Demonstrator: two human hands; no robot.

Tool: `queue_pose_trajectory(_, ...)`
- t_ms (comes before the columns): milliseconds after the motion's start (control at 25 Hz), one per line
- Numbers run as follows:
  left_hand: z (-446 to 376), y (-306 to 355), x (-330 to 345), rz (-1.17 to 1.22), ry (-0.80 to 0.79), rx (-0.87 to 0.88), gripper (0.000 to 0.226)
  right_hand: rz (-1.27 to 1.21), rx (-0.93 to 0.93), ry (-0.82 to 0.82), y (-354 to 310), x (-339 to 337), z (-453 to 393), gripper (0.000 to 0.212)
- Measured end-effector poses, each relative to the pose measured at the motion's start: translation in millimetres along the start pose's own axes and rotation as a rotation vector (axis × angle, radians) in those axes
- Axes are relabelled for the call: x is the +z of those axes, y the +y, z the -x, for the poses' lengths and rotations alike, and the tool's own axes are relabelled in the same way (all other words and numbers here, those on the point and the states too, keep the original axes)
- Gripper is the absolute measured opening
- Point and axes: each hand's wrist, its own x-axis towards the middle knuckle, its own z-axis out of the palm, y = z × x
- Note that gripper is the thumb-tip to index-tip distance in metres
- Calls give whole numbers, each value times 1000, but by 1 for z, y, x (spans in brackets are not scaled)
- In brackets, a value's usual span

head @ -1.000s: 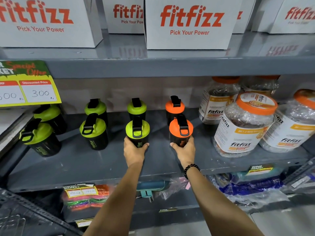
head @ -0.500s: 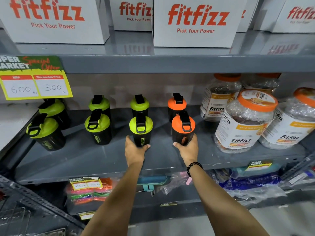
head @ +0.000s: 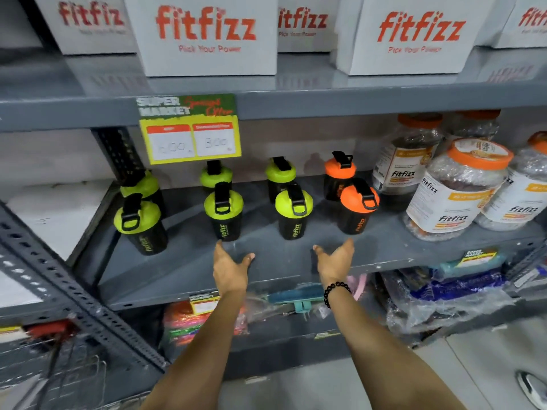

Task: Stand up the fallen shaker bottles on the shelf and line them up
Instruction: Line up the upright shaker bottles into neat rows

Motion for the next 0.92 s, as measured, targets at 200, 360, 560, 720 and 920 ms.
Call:
queue_pose_trajectory(200,-24,-32,-67,-25,72,26,71,44,-71,-157,-12,58,76,73)
queue_pose_trajectory(360,-52,-43,-110,-22,176,-21,77,72,-142,-343,-32,104,109,75)
queue_pose_trajectory(560,-99,-49,-140,67,191,-49,99,-30,-132,-400,-66,146,105,96)
queue_pose_trajectory(720,-125,-39,-149,110,168,-69,106,-87,-171,-450,-80,159,84,94)
queue_pose_trajectory(920,-134,-35,-149,179,156,-106,88,-115,-167,-426,-80,165,77,82)
